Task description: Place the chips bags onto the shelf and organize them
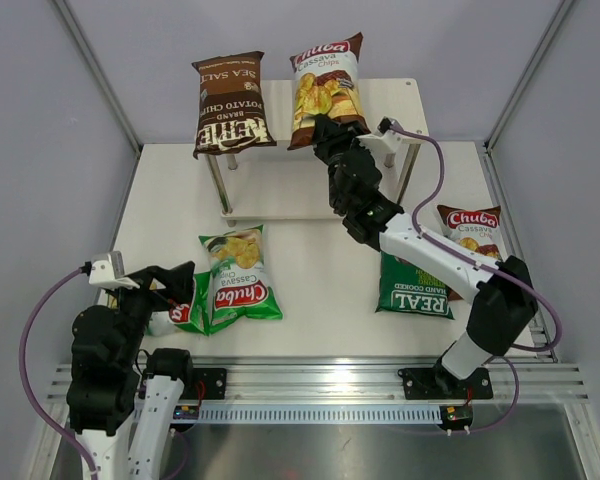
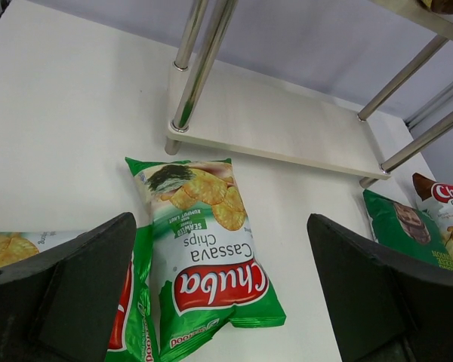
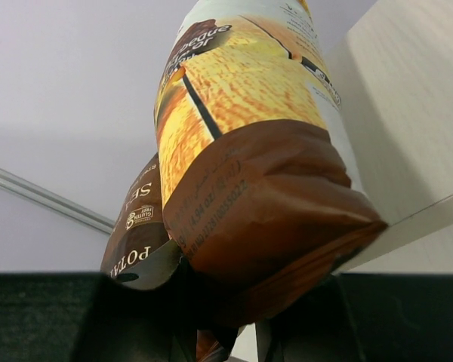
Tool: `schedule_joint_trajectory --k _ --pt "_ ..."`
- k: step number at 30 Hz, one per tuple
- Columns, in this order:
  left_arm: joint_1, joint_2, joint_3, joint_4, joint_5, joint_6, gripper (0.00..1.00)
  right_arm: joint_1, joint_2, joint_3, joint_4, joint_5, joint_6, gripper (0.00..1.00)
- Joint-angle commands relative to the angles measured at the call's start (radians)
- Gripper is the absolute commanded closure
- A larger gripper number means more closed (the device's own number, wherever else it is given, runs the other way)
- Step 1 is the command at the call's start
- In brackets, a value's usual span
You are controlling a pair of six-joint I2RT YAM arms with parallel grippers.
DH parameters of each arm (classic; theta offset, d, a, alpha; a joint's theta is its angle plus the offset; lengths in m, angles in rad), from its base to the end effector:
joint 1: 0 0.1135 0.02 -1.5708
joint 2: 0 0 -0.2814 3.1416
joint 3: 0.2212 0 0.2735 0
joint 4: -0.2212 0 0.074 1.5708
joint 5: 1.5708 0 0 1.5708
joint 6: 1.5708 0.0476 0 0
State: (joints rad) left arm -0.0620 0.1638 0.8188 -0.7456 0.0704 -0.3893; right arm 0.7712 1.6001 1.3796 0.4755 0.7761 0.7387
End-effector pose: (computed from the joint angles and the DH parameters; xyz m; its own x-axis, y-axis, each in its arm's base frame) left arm 0.0381 -0.0057 0.3585 -0.1335 -0.3710 -0.9190 0.0876 0.9192 -0.3839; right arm 0.3145 0.2592 0.4222 0.1261 0.7927 -0.5965 -0.1302 0.6093 0.7822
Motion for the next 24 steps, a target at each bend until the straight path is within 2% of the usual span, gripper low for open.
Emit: schedule_joint_trajectory --k 1,8,24 --pt "-0.006 -0.013 -0.012 0.051 -0.015 0.018 0.01 -0.007 0.035 0.107 0.039 -0.004 0.079 0.9" --pt "-0.007 -0.026 -0.02 0.055 -0.011 0.013 0.01 -0.004 0.106 0.151 0.005 -0.029 0.168 0.91" --pt "-0.01 -0.032 -0.02 0.055 -0.006 0.013 0.01 0.04 0.096 0.136 -0.051 0.091 0.237 0.89"
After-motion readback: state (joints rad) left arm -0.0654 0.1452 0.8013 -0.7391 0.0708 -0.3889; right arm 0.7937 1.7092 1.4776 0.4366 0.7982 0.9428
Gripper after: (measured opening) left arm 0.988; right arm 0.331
